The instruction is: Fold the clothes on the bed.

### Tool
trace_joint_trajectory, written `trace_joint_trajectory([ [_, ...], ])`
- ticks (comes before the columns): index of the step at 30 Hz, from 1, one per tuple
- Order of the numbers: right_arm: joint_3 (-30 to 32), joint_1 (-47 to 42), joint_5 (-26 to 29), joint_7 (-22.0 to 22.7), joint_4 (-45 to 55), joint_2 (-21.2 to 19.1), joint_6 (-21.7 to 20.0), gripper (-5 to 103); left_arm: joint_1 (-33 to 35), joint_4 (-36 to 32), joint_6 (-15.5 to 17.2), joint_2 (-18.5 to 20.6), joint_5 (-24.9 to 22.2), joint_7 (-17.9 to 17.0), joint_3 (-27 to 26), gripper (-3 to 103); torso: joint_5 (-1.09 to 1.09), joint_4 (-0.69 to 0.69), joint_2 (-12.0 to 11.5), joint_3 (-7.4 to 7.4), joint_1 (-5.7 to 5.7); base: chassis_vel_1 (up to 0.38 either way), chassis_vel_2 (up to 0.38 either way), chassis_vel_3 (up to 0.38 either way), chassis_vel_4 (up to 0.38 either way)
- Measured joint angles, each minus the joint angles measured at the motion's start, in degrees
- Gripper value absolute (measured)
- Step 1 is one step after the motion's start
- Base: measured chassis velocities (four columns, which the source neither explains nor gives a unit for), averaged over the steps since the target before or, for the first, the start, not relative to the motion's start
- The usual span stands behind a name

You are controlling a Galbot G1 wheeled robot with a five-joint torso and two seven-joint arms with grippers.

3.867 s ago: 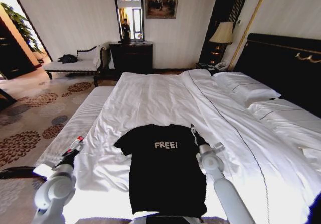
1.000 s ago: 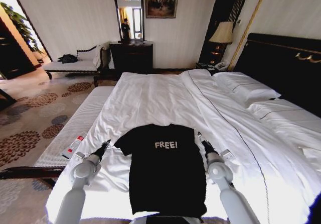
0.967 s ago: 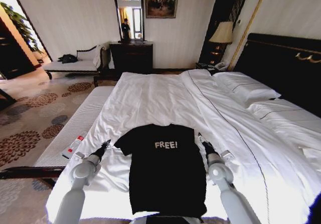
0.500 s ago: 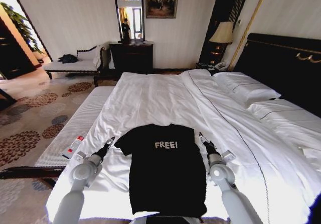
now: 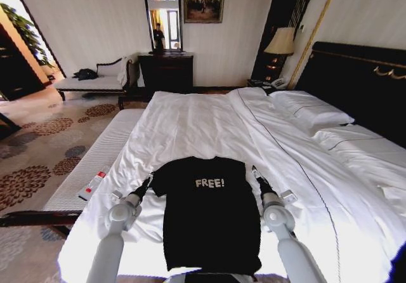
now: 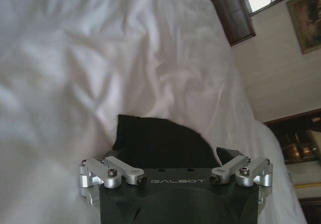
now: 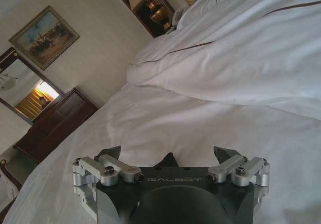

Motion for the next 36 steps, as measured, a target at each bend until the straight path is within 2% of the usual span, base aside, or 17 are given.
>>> trace_joint_trajectory([
  [5,0.0,-0.4,0.5,0.6,0.1,-0.5,-0.4,100,2.0,0.6,0.0,-0.9,1.7,0.7,-0.5,100,0.0,0.0,0.0,0.0,-0.01,0.0,0.0,0.0,0.0],
  [16,-0.1,-0.8,1.2,0.7,-0.1,-0.3,-0.4,100,4.0,-1.9,-0.5,-0.4,1.3,0.4,-3.2,100,-0.01,0.01,0.0,0.0,0.0,0.0,0.0,0.0,0.0],
  [28,-1.1,-0.3,1.5,0.8,-0.5,-0.5,-0.5,100,-3.6,5.4,-1.6,-1.9,3.9,0.9,-0.8,102,-0.01,0.0,0.0,0.0,0.0,0.0,0.0,0.0,0.0],
  [31,-1.4,0.0,1.5,0.8,-0.7,-0.5,-0.5,100,-3.7,5.5,-1.8,-1.9,4.1,1.2,-0.8,88,-0.01,0.0,0.0,0.0,0.0,0.0,0.0,0.0,0.0],
  [32,-1.4,0.0,1.5,0.8,-0.7,-0.5,-0.5,100,-3.7,5.5,-1.8,-1.9,4.1,1.2,-0.8,88,-0.01,0.0,0.0,0.0,0.0,0.0,0.0,0.0,0.0],
  [35,-1.7,0.3,1.4,0.9,-0.9,-0.4,-0.6,100,-3.1,4.7,-2.1,-1.7,4.1,1.6,-1.1,72,-0.01,0.0,0.0,0.0,0.0,0.0,0.0,0.0,0.0],
  [36,-1.7,0.3,1.4,0.9,-0.9,-0.4,-0.6,100,-3.1,4.7,-2.1,-1.7,4.1,1.6,-1.1,72,-0.01,0.0,0.0,0.0,0.0,0.0,0.0,0.0,0.0],
])
